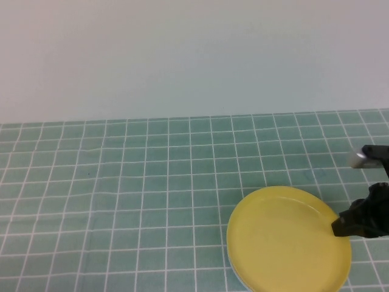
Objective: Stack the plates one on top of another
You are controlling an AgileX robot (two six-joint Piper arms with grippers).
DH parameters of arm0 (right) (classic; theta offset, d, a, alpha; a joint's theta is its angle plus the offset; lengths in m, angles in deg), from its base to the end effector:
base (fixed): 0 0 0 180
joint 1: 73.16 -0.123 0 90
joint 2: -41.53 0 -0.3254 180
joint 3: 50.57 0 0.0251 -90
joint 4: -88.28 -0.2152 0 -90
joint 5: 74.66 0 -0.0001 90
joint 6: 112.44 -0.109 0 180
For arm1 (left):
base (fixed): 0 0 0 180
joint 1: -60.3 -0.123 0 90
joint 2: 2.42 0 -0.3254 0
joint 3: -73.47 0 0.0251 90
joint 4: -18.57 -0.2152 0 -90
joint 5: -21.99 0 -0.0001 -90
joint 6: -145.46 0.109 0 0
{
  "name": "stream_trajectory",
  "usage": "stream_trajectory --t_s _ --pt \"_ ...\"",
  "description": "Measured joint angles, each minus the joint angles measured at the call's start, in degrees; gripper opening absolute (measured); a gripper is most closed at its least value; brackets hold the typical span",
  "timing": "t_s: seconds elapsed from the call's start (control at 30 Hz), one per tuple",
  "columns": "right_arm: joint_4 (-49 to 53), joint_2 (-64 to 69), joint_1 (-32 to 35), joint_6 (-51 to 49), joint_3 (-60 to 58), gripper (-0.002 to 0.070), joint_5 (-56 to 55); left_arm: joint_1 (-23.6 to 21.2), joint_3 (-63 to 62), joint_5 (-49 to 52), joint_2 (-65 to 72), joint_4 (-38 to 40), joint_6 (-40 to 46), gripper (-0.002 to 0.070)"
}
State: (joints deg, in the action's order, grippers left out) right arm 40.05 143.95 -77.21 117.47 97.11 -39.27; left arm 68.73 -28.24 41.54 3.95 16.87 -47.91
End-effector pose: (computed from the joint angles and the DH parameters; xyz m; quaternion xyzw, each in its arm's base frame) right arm 0.2699 0.0664 0.2147 -0.1350 0.9517 0.2129 0.1753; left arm -0.0056 0.0019 0.1773 -0.0260 0.7887 -0.1039 0.6054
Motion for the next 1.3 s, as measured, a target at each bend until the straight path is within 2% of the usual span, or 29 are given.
stream_trajectory --t_s 0.2,0.53,0.7,0.8,0.9,0.97,1.1,1.3 --pt "-2.94 0.77 0.00 4.67 0.00 0.0035 -0.99 0.00 0.00 0.00 0.00 0.00 0.00 -0.0001" --pt "0.80 0.97 0.00 5.11 0.00 0.0269 -2.96 0.00 0.00 0.00 0.00 0.00 0.00 -0.0001" --pt "1.20 -0.58 0.00 6.05 0.00 0.0310 -4.10 0.00 0.00 0.00 0.00 0.00 0.00 -0.0001" --pt "1.58 -5.06 0.00 7.63 0.00 0.0269 -4.22 0.00 0.00 0.00 0.00 0.00 0.00 -0.0001" --pt "1.58 -12.91 0.00 7.87 0.00 0.0116 -4.75 0.00 0.00 0.00 0.00 -0.09 0.00 -0.0001" --pt "1.58 -19.48 0.00 7.25 0.00 0.0052 -5.99 0.00 0.00 0.00 0.00 -0.09 0.00 -0.0001" --pt "0.40 -32.59 0.00 6.84 0.00 0.0015 -7.78 0.00 0.00 0.00 0.00 -0.09 0.00 -0.0001" --pt "-4.84 -46.07 0.00 6.51 -0.09 0.0007 -7.06 0.00 0.00 0.00 0.00 -0.09 0.00 -0.0001"
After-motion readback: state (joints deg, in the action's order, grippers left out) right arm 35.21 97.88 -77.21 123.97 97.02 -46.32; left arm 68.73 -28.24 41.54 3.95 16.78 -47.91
